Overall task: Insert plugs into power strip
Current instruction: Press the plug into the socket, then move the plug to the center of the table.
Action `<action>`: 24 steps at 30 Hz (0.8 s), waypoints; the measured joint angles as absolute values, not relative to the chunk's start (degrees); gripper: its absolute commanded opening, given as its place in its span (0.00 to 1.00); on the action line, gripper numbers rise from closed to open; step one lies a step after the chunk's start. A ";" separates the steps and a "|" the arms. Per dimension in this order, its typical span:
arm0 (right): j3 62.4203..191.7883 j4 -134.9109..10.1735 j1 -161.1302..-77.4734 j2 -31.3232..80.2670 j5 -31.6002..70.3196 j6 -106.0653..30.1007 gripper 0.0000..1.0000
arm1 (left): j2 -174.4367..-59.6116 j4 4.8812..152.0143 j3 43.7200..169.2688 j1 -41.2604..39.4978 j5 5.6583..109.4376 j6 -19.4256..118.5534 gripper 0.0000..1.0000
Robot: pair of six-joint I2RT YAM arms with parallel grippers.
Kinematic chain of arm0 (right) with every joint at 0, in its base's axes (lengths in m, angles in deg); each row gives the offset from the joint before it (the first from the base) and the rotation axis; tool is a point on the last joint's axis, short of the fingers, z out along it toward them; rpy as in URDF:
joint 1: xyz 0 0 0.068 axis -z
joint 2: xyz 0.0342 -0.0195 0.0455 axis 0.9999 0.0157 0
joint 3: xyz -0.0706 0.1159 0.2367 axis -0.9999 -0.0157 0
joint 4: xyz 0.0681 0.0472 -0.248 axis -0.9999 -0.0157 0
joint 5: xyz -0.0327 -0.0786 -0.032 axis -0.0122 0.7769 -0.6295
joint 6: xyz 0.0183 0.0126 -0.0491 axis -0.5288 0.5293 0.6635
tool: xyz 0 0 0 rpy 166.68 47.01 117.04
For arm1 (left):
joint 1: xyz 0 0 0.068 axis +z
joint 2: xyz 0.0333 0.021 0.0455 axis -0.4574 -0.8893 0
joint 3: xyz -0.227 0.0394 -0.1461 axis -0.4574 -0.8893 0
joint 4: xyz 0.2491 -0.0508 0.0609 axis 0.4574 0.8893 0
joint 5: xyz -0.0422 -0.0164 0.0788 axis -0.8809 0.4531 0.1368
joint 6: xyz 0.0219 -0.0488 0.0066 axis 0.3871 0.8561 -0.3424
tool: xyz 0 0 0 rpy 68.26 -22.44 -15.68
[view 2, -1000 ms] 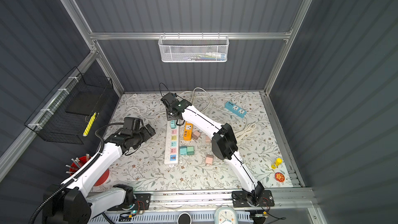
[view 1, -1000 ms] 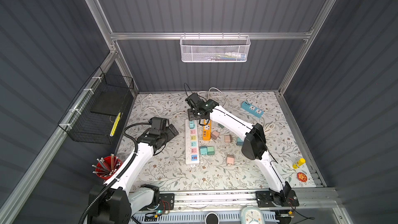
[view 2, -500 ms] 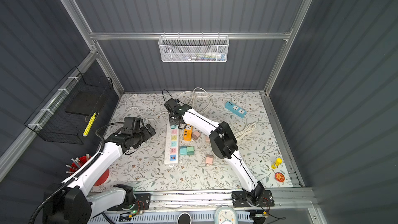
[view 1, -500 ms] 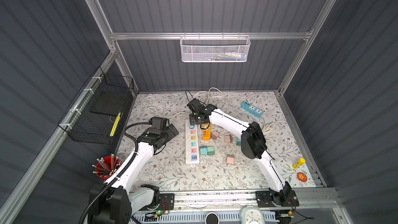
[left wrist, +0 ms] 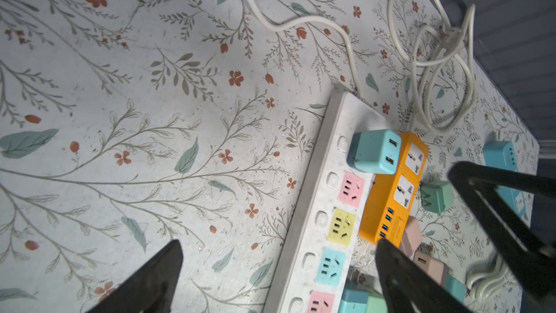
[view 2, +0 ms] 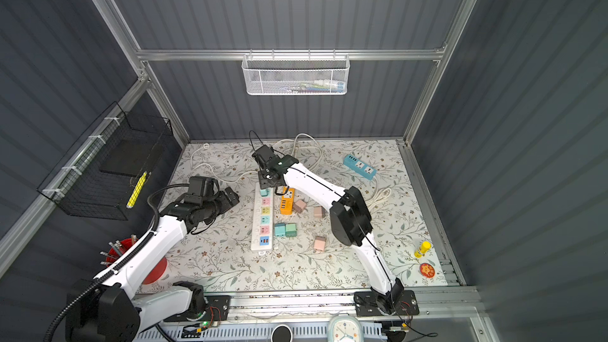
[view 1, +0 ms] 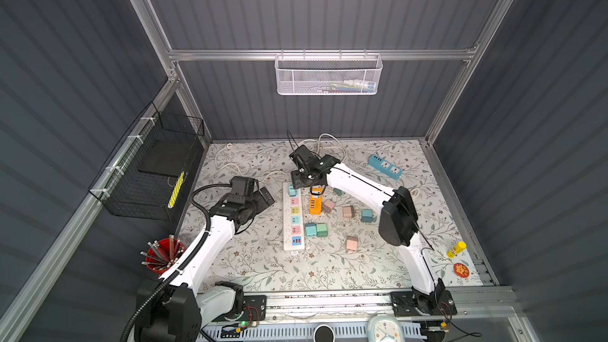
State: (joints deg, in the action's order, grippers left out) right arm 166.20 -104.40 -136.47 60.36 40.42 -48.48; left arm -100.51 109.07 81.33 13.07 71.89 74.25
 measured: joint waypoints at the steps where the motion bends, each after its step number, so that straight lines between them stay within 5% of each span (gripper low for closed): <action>1: 162.18 -103.11 -136.52 56.31 40.35 -48.39 0.65 | -100.75 108.80 81.49 13.02 71.19 73.29 1.00; 9: 134.45 -96.77 -136.52 34.28 40.96 -48.74 0.67 | -102.91 109.07 83.82 4.61 71.49 68.03 0.96; 14: 124.79 -96.53 -136.65 32.34 40.44 -49.22 0.70 | -105.76 108.23 85.46 -2.85 72.41 67.44 0.90; 24: 118.77 -92.23 -140.02 32.40 36.53 -51.51 0.76 | -108.12 107.73 85.46 -3.11 74.07 69.01 0.88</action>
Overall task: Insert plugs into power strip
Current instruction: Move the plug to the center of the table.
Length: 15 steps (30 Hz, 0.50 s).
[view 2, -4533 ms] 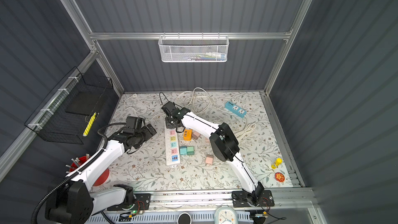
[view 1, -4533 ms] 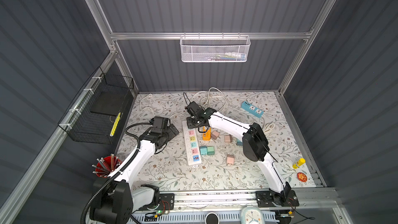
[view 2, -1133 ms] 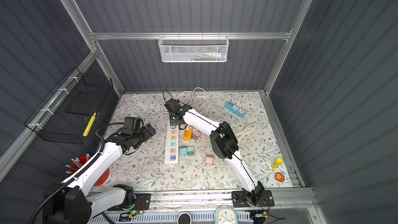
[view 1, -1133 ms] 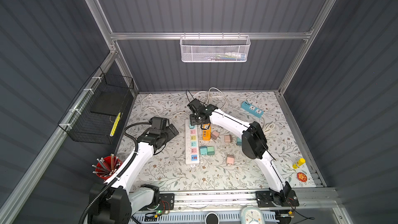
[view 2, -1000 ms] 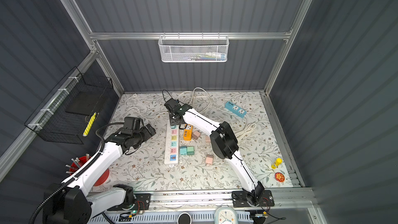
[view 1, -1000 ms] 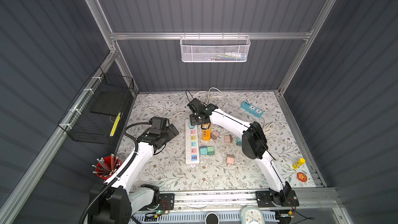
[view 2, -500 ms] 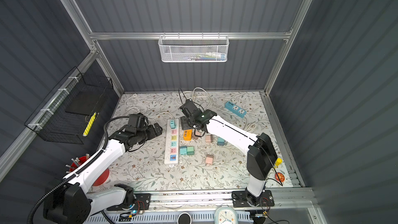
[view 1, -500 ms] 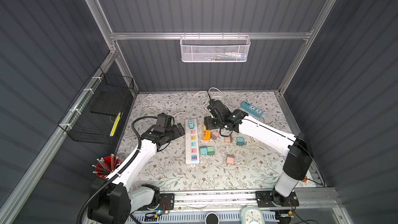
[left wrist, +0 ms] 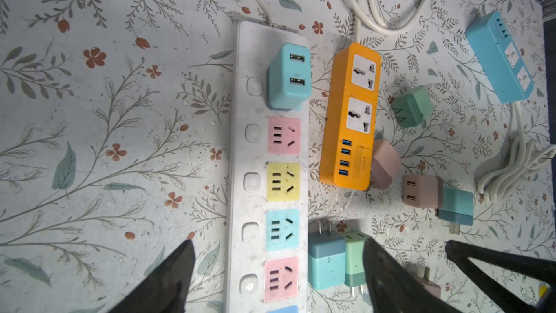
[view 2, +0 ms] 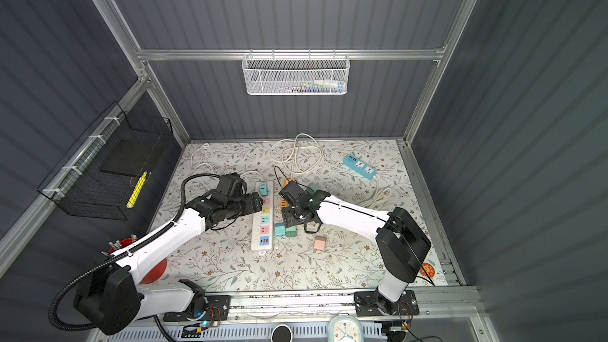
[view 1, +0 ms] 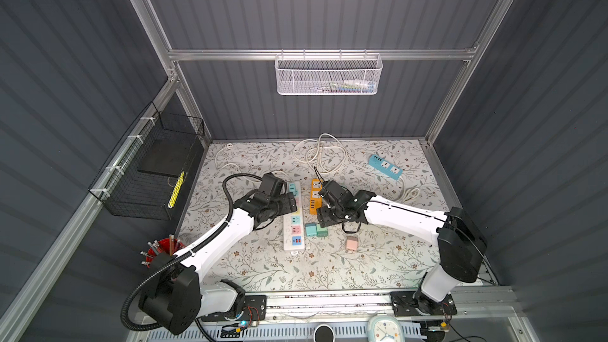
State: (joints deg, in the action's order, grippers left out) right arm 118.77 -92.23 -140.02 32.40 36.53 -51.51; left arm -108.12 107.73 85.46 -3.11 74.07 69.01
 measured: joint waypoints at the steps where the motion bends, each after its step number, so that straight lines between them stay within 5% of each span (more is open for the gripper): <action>1: 118.40 -91.61 -140.15 32.51 36.24 -51.69 0.76 | -108.40 107.73 85.60 -3.13 74.07 69.05 0.88; 15: 115.69 -87.96 -140.54 38.13 35.76 -52.72 0.68 | -109.41 107.95 86.86 -4.00 73.77 69.62 0.88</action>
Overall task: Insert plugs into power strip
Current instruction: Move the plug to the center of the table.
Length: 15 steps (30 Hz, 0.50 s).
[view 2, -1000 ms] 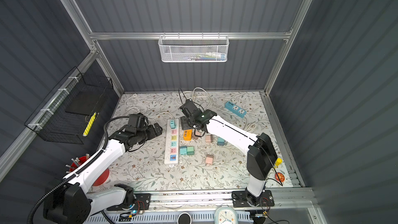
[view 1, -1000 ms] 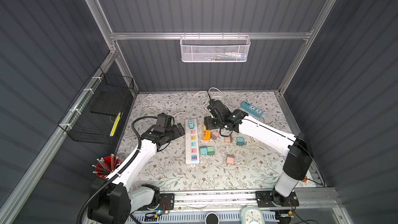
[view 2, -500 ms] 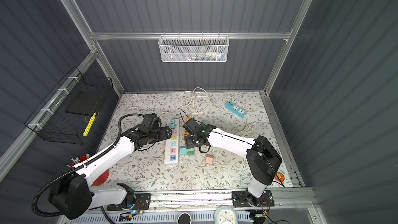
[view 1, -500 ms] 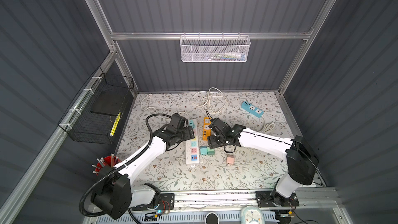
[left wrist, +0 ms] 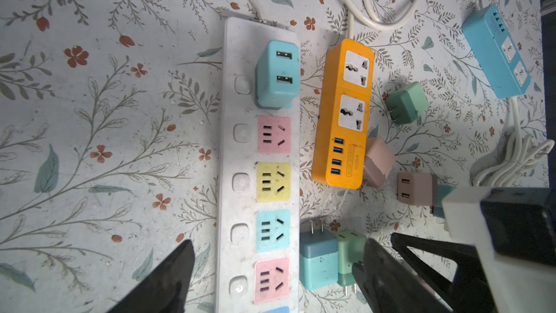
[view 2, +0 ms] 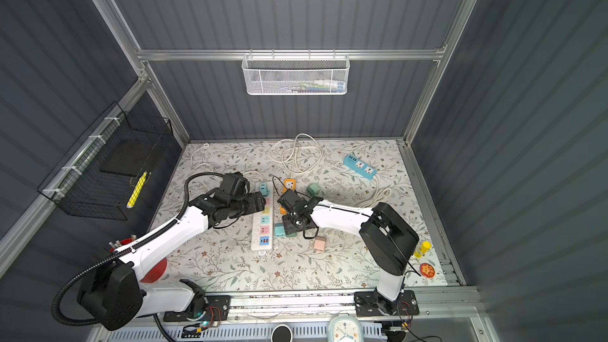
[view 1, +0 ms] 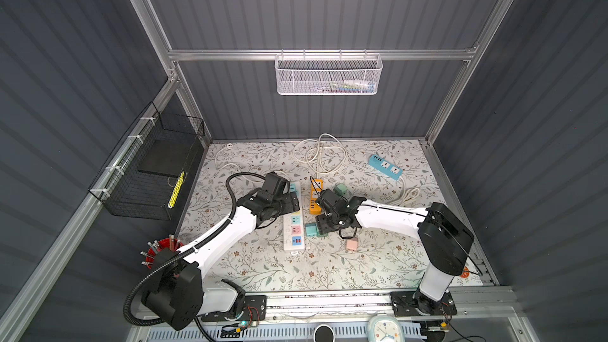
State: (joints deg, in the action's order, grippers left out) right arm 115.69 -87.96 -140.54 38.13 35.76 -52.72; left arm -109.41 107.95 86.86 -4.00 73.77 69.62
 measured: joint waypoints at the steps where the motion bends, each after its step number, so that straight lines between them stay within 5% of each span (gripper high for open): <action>1: 115.52 -87.46 -140.54 38.32 35.61 -52.78 0.68 | -109.47 107.95 86.86 -4.16 73.70 69.64 0.88; 15: 114.49 -86.04 -140.52 40.42 37.80 -54.57 0.58 | -109.47 108.30 87.37 -4.27 73.63 69.62 0.89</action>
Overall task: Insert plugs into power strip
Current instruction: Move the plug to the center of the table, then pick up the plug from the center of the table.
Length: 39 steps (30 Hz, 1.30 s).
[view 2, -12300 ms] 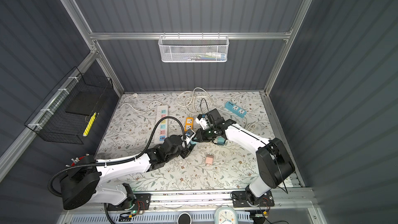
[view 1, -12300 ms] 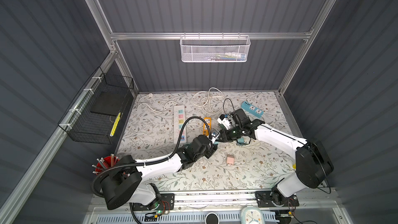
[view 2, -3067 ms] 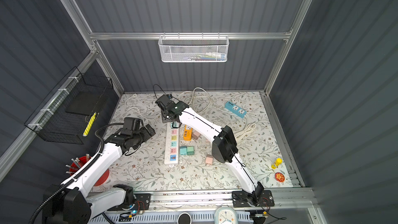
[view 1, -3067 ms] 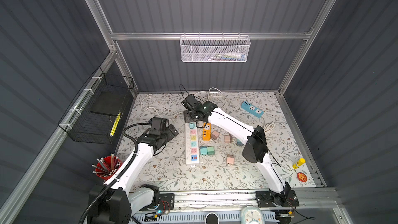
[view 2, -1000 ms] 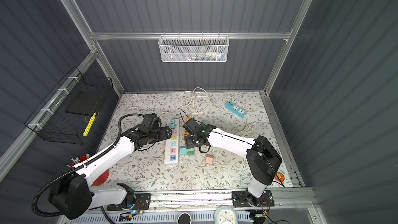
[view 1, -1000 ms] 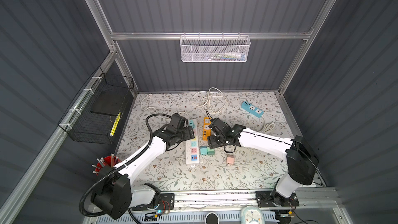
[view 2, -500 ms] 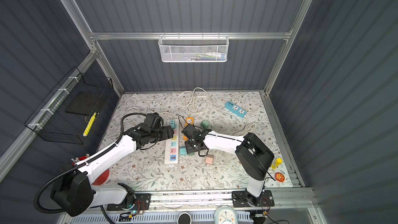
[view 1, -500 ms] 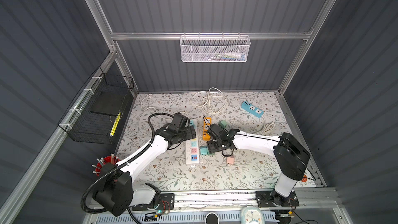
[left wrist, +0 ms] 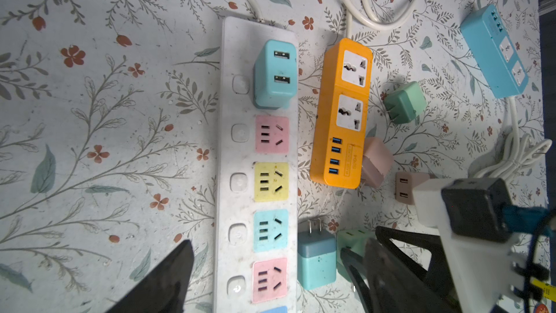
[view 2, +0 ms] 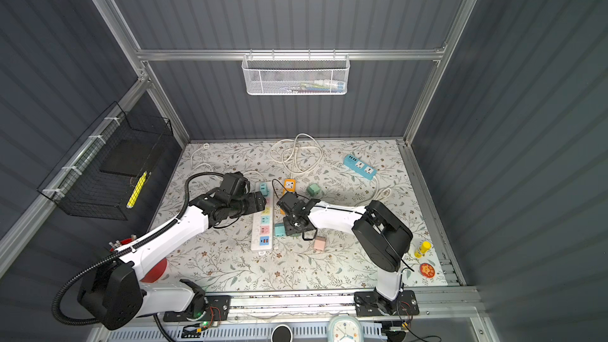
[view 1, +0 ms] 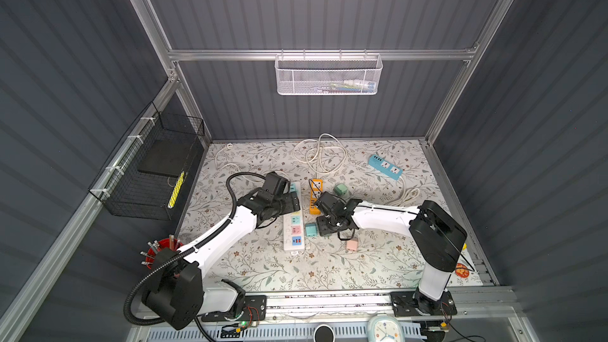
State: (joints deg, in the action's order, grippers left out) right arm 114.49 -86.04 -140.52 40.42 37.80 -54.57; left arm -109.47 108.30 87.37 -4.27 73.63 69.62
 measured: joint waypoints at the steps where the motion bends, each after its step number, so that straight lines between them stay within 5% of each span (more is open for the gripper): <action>1: 113.83 -85.91 -140.50 40.05 38.17 -54.97 0.55 | -109.47 108.45 87.56 -4.27 73.63 69.64 0.89; 5: 110.91 -86.08 -140.28 38.02 39.61 -56.67 0.53 | -109.45 108.89 88.09 -4.27 73.63 69.62 0.89; 16: 105.92 -83.26 -139.45 32.20 37.42 -61.18 0.67 | -109.49 109.07 91.13 -4.38 73.57 68.70 0.90; 31: 101.77 -74.30 -139.45 29.12 28.68 -64.02 0.67 | -109.47 109.09 91.21 -5.05 73.11 67.72 0.85; 39: 99.21 -78.30 -135.75 16.82 35.33 -62.09 0.67 | -116.27 111.88 97.90 -17.14 77.46 65.03 0.82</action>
State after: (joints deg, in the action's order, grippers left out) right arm 99.21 -78.30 -135.75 16.82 35.33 -62.09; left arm -116.27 111.88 97.90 -17.14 77.46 65.03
